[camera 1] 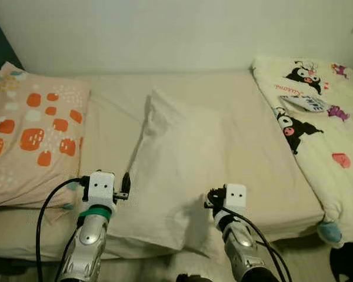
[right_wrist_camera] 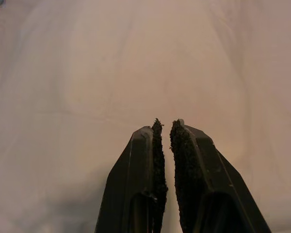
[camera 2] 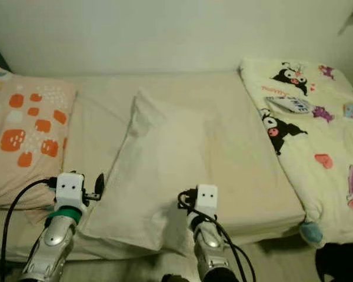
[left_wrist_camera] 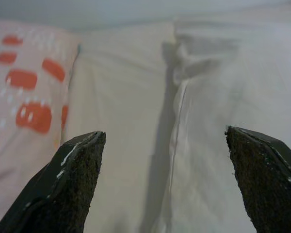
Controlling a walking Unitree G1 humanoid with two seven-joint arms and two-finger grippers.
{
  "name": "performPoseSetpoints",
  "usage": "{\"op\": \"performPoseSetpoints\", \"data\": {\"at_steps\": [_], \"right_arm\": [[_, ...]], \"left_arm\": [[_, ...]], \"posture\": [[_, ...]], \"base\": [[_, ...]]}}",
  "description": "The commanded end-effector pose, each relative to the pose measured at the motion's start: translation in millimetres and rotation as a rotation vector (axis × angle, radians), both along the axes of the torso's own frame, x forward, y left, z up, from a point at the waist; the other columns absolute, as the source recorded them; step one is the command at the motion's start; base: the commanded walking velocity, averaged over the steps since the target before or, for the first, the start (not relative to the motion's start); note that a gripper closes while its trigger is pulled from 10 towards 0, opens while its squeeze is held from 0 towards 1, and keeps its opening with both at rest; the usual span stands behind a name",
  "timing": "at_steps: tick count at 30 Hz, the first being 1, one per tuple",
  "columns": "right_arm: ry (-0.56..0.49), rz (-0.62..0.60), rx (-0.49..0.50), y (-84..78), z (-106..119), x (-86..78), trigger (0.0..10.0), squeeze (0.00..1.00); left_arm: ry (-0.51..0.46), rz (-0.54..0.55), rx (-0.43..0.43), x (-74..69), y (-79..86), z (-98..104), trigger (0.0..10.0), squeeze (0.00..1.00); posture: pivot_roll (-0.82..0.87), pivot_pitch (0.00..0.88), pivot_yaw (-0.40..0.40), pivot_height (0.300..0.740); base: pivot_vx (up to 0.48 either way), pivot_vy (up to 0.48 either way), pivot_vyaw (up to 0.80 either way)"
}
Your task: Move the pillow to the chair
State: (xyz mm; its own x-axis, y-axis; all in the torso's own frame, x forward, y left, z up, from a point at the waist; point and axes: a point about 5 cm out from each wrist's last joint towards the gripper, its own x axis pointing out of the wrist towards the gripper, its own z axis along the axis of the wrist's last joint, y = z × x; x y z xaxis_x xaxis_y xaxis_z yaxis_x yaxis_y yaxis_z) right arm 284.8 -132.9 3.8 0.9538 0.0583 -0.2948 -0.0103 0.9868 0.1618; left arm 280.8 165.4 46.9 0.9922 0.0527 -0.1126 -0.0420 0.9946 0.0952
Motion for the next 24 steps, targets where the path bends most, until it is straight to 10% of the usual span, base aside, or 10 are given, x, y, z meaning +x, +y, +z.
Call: {"op": "performPoseSetpoints", "data": {"at_steps": [1, 24], "right_arm": [[0.014, -0.023, -0.001, -7.2, -3.9, -4.1, 10.0, 0.00], [0.002, -0.031, 0.008, -4.1, -3.1, -4.4, 10.0, 0.00]], "left_arm": [[0.040, -0.004, -0.018, -2.8, -1.1, -6.7, 10.0, 0.00], [0.029, -0.051, 0.028, -0.5, 2.9, -7.7, 10.0, 0.00]], "posture": [[0.05, 0.036, 0.043, 0.740], [0.04, 0.034, 0.031, 0.700]], "base": [[0.000, 0.000, 0.00], [0.000, 0.000, 0.00]]}}
